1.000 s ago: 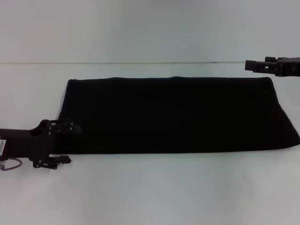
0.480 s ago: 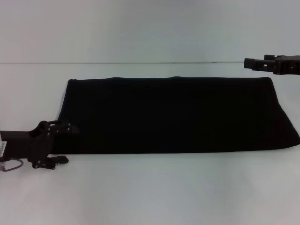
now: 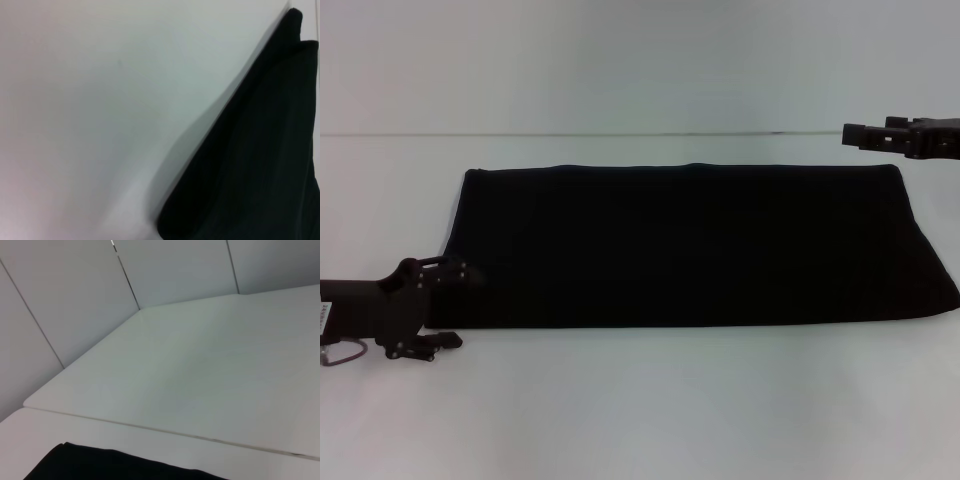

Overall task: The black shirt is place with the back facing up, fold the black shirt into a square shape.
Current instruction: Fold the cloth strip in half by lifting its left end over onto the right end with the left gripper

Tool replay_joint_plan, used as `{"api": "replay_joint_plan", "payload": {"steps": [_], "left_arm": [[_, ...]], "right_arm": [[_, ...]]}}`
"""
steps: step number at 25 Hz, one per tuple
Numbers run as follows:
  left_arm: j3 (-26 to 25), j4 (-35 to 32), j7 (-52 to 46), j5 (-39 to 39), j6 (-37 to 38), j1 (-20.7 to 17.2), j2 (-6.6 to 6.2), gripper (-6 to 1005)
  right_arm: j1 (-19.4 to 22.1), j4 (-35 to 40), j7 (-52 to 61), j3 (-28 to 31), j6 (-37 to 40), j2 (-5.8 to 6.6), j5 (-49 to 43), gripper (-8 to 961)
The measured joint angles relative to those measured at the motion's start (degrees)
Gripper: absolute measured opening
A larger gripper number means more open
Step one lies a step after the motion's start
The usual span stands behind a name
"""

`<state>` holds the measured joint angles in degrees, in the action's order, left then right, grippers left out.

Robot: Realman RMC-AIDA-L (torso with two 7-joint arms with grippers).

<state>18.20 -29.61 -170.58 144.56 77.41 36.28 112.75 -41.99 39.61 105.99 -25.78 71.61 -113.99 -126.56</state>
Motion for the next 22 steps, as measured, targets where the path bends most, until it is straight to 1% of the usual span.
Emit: {"api": "replay_joint_plan", "payload": {"steps": [4, 22], "left_arm": [[-1.3, -0.1, 0.0, 0.2, -0.7, -0.2, -0.12, 920], [-1.4, -0.1, 0.3, 0.4, -1.9, -0.6, -0.24, 921]], "right_arm": [[0.1, 0.0, 0.0, 0.0, 0.0, 0.00, 0.0, 916], [0.2, -0.2, 0.0, -0.1, -0.3, 0.00, 0.0, 916]]}}
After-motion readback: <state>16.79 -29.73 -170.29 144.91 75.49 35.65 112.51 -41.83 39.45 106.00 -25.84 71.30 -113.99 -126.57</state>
